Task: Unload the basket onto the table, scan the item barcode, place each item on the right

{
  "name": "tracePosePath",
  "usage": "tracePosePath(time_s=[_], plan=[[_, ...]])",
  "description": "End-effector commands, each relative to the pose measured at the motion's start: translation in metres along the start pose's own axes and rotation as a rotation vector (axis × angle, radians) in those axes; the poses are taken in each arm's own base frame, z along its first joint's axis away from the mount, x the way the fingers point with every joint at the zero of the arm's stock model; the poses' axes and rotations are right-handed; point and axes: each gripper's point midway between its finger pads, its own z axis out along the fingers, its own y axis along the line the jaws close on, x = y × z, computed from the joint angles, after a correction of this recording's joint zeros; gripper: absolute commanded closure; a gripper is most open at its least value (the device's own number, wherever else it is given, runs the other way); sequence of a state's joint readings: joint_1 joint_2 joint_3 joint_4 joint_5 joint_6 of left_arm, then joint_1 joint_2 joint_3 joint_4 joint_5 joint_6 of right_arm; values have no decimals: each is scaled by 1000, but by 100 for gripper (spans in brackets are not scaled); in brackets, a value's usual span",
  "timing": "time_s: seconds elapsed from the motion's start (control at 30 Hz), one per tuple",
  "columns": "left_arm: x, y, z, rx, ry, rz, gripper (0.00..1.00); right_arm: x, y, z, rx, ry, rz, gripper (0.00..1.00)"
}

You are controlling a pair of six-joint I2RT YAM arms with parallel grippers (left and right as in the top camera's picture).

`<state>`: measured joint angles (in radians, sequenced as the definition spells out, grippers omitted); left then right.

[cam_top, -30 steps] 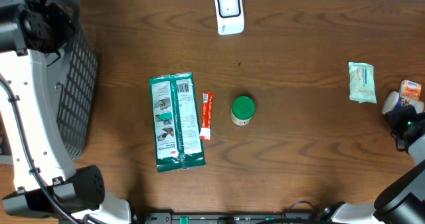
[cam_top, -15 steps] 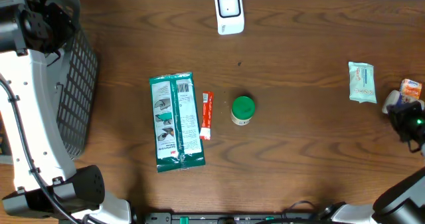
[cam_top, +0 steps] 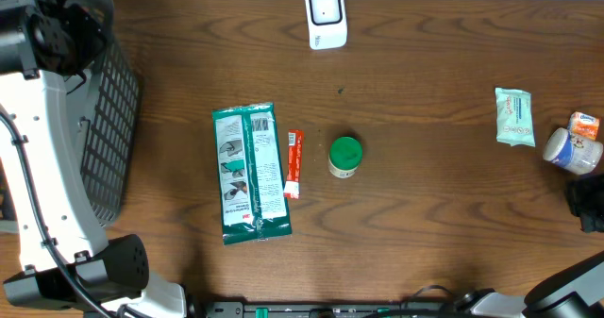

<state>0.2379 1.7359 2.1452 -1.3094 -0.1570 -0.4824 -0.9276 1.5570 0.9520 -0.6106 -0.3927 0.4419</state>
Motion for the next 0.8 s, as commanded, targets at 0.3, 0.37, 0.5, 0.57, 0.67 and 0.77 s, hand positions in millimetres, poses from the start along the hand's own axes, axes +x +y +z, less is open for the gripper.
tracePosePath(time_s=[0.3, 0.37, 0.5, 0.57, 0.67, 0.77], plan=[[-3, 4, -4, -8, -15, -3, 12, 100, 151, -42, -42, 226, -631, 13], [-3, 4, -4, -8, -15, -3, 12, 131, 178, -52, -25, 229, -774, 8], [-3, 3, -4, -7, -15, -3, 12, 197, 216, -62, -39, 222, -1029, 2], [-3, 4, -4, -8, -15, -3, 12, 236, 228, -62, -58, 221, -1155, 1], [-3, 4, -4, -8, -15, -3, 12, 294, 233, -55, -46, 228, -1301, 1], [-3, 3, -4, -8, -15, -3, 12, 341, 227, -41, -30, 274, -1406, 1]])
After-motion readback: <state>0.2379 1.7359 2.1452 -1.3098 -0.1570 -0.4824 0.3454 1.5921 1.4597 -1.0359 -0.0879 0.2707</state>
